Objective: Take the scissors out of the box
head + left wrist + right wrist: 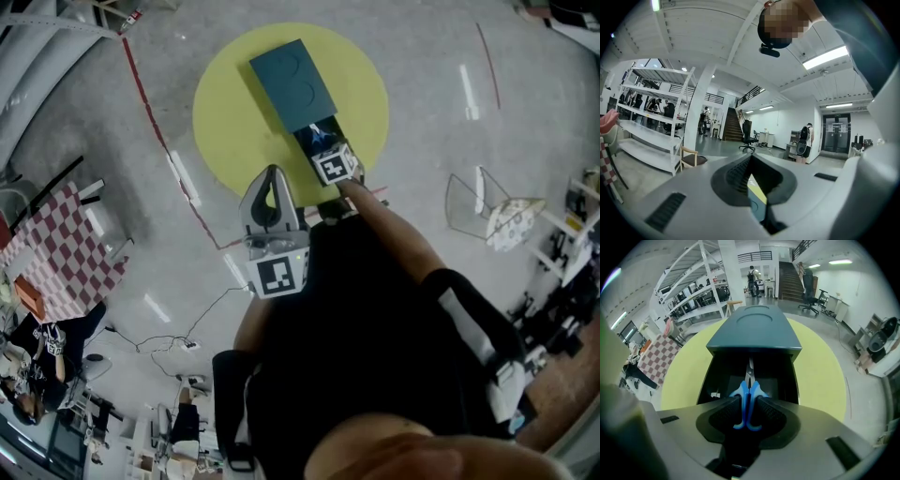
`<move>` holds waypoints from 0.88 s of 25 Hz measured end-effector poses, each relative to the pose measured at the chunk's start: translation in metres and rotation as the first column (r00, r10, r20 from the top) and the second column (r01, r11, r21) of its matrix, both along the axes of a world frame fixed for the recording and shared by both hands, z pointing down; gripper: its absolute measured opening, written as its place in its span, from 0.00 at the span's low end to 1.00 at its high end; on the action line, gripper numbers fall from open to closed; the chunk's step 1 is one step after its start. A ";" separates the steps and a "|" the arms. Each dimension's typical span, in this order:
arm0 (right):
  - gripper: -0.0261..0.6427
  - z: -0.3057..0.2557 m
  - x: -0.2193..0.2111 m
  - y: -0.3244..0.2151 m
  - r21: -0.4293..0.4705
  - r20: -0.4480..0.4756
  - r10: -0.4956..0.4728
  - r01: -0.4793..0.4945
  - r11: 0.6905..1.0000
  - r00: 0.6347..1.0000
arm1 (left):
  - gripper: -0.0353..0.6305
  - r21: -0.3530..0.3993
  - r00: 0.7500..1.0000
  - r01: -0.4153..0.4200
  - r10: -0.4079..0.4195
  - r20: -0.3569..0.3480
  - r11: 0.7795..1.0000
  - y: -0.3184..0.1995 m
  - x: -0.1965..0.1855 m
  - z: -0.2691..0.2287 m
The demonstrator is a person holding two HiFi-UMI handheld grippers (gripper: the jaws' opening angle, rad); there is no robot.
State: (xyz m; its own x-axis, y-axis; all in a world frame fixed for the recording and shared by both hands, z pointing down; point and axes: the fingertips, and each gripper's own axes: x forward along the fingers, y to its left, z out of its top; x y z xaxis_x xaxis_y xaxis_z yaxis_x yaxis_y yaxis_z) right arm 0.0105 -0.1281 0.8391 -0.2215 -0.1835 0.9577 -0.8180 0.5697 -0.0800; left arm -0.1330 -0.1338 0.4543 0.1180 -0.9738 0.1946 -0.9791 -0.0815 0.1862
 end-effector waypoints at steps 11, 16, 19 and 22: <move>0.18 0.005 -0.002 -0.001 -0.020 0.005 0.006 -0.006 1.000 1.000 | 0.05 -0.003 1.000 0.013 -0.013 -0.006 1.000 -0.003 -0.004 0.003; 0.17 0.005 0.000 0.004 -0.038 0.010 0.003 -0.003 0.999 1.000 | 0.05 0.005 1.000 0.020 -0.020 -0.005 1.000 0.000 -0.002 0.002; 0.17 0.000 -0.002 0.006 -0.044 0.031 0.011 -0.009 0.999 0.999 | 0.05 0.008 1.000 0.022 -0.022 -0.005 1.000 0.003 -0.001 0.000; 0.17 -0.003 0.001 0.009 -0.052 0.029 0.013 -0.011 0.999 1.000 | 0.05 0.012 1.000 0.025 -0.025 -0.007 1.000 0.006 0.001 -0.001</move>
